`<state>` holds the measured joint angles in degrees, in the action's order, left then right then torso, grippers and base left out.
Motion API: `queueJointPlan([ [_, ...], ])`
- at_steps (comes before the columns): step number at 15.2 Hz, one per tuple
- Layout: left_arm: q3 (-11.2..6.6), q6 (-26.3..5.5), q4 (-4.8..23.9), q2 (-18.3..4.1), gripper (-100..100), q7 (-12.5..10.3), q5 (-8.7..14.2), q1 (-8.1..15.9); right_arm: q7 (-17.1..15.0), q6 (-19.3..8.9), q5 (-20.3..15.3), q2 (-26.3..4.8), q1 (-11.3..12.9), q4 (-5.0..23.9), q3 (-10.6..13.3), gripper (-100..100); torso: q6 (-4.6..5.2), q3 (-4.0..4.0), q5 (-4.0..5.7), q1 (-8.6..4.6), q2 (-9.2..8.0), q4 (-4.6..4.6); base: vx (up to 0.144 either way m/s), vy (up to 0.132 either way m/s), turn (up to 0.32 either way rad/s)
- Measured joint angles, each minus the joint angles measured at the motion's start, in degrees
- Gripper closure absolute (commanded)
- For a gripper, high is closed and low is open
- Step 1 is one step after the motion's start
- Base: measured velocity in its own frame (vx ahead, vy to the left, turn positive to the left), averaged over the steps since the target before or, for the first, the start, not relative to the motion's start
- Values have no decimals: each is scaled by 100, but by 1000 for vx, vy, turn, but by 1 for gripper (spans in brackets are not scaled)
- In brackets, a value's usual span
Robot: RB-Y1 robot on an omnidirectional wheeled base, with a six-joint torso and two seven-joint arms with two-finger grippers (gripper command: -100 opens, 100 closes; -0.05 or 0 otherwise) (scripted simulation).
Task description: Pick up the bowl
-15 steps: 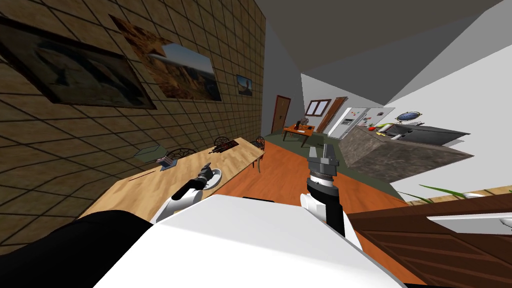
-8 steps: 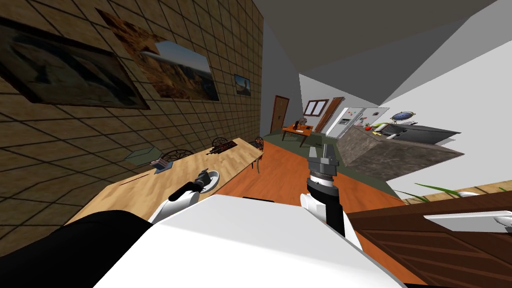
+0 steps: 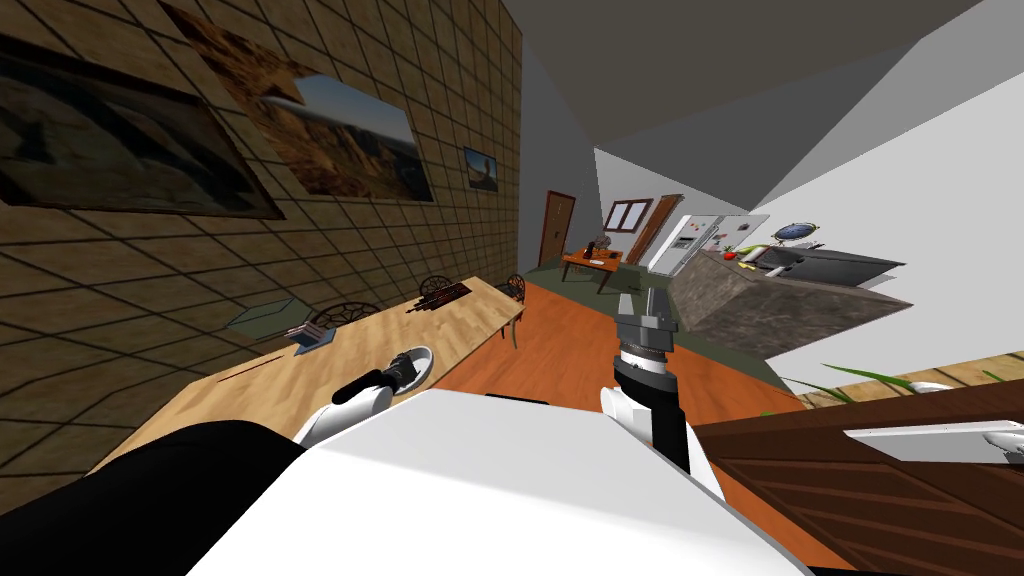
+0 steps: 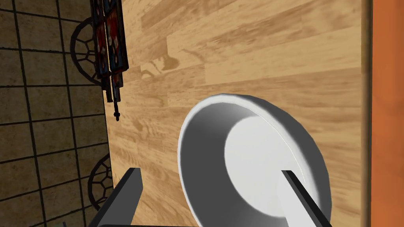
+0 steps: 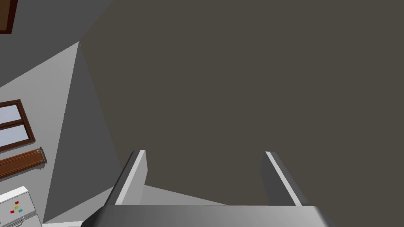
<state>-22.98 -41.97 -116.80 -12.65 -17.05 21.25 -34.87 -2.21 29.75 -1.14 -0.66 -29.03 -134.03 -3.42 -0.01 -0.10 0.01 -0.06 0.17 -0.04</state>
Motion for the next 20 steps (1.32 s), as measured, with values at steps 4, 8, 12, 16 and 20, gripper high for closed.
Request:
queueJointPlan([
  [4,-143,-465,91,46,-100,-121,89,-27,0,0,0,0,0,0,0,0,1,1,0,0,-1,1,43,-8,-36],
  [8,-299,-934,225,77,-100,-238,223,-78,0,0,0,0,0,0,0,0,0,-2,-1,6,4,-1,55,4,-34],
  [12,-434,-1334,339,108,-100,-338,313,-97,0,0,0,0,0,0,0,0,0,1,-1,6,-1,0,43,6,-30],
  [16,-564,-1761,424,152,-100,-457,383,-117,0,0,0,0,0,0,0,0,0,-1,-2,10,2,0,50,13,-31],
  [20,-687,-2169,478,221,-100,-569,447,-168,0,0,0,0,0,0,0,0,0,-1,-2,14,2,0,50,23,-34],
])
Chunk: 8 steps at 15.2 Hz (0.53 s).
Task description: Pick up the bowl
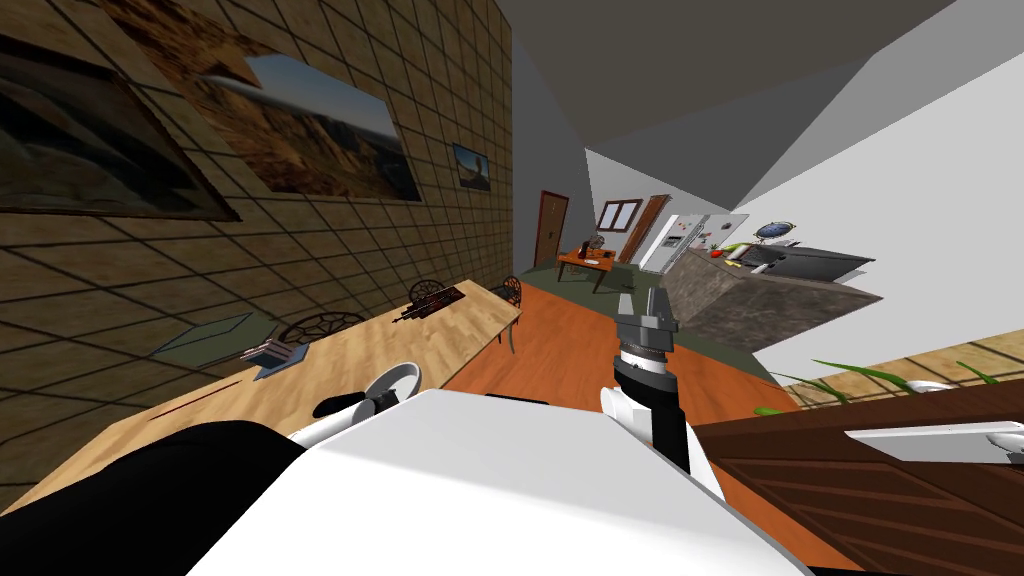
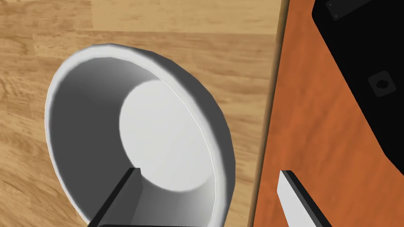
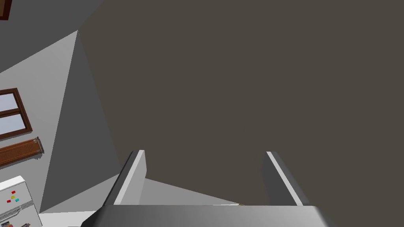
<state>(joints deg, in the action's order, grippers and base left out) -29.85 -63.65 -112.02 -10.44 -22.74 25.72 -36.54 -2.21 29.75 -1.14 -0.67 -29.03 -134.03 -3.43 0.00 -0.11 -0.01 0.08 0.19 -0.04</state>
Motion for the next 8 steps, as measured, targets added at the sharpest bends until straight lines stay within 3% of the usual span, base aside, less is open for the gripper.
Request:
queueJointPlan([
  [8,-285,-741,220,52,-100,-186,193,-43,0,0,0,0,0,0,0,0,0,1,-1,2,-1,0,46,26,-25],
])
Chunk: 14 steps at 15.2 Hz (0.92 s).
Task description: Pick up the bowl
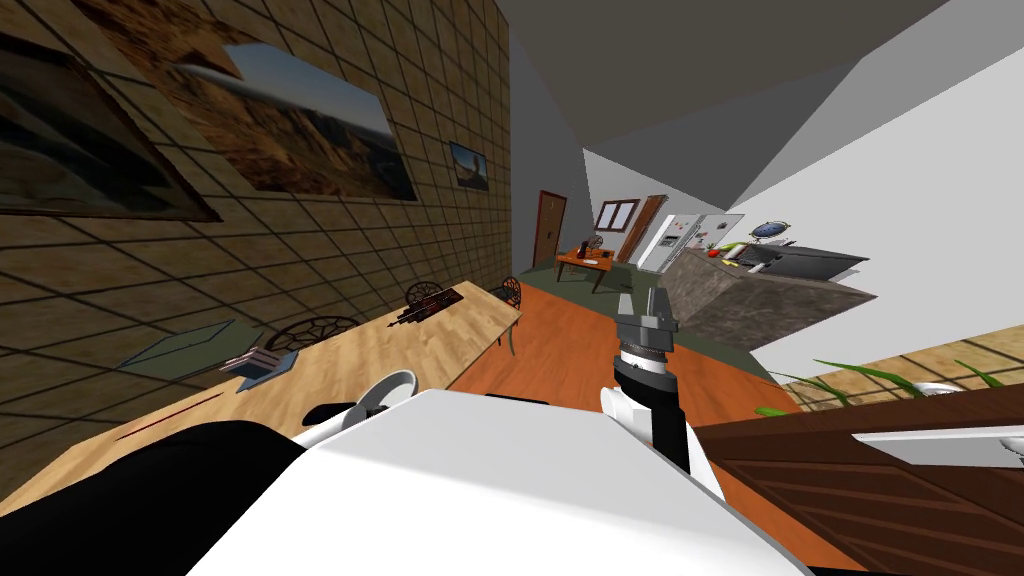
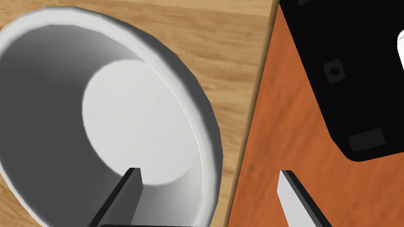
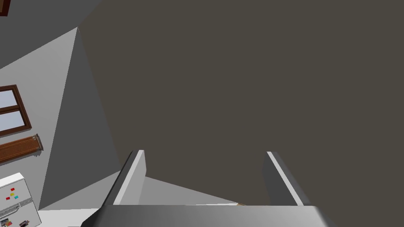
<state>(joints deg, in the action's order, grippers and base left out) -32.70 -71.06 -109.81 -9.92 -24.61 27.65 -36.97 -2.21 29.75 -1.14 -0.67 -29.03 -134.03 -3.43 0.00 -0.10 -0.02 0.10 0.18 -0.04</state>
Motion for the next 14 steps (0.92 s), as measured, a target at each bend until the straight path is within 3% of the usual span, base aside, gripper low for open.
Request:
queueJointPlan([
  [7,89,292,434,28,-100,76,-102,167,0,0,0,0,1,0,0,0,0,11,1,-8,-19,4,0,10,9],
  [8,94,317,457,28,100,82,-107,176,0,0,0,0,1,0,0,0,0,11,2,-9,-19,4,0,0,0],
  [14,92,282,393,29,100,84,-106,151,0,0,0,0,1,0,0,0,-9,15,2,-10,-23,9,0,-3,-4],
])
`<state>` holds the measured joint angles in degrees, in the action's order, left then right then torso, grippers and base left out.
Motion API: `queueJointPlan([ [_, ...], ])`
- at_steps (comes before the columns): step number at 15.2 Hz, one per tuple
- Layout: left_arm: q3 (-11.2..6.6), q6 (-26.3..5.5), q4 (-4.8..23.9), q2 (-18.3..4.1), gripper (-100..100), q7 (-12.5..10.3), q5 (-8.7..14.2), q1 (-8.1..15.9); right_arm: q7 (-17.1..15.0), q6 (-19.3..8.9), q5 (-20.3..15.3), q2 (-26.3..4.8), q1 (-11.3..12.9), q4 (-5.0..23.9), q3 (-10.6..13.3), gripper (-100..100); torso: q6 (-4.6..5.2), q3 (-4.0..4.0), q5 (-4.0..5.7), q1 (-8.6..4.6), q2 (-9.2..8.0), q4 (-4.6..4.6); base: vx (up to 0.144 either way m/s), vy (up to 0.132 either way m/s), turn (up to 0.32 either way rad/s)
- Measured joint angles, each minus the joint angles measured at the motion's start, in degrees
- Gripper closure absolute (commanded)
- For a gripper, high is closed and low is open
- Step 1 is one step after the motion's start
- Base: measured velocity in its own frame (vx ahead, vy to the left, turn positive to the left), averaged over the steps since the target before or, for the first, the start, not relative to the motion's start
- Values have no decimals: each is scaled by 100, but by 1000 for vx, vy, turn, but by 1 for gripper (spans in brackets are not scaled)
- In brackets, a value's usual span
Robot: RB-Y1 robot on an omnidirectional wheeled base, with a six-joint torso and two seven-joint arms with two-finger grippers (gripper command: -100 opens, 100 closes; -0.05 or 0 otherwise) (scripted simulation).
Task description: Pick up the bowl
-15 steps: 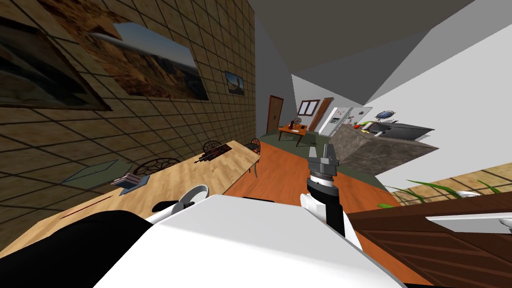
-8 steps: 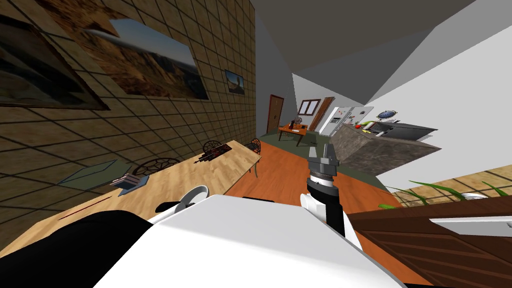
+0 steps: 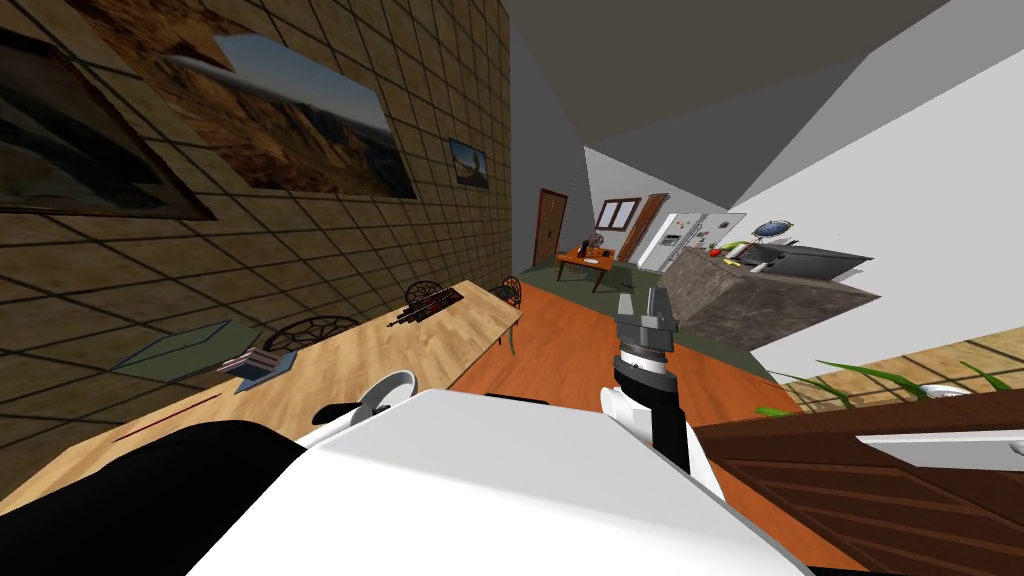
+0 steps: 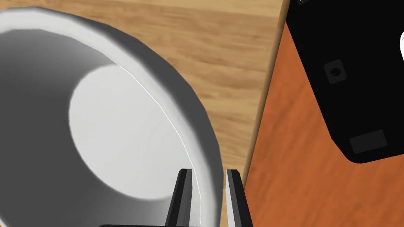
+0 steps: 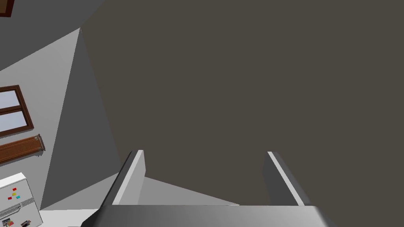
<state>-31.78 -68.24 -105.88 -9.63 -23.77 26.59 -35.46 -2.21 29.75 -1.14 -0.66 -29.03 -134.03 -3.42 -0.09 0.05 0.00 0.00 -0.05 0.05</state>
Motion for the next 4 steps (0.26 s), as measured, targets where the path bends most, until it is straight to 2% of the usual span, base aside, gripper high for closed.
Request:
queueJointPlan([
  [4,-86,-245,-311,-23,100,-74,102,-126,0,0,0,0,0,0,0,0,3,0,12,-14,-2,-1,1,-10,-5],
])
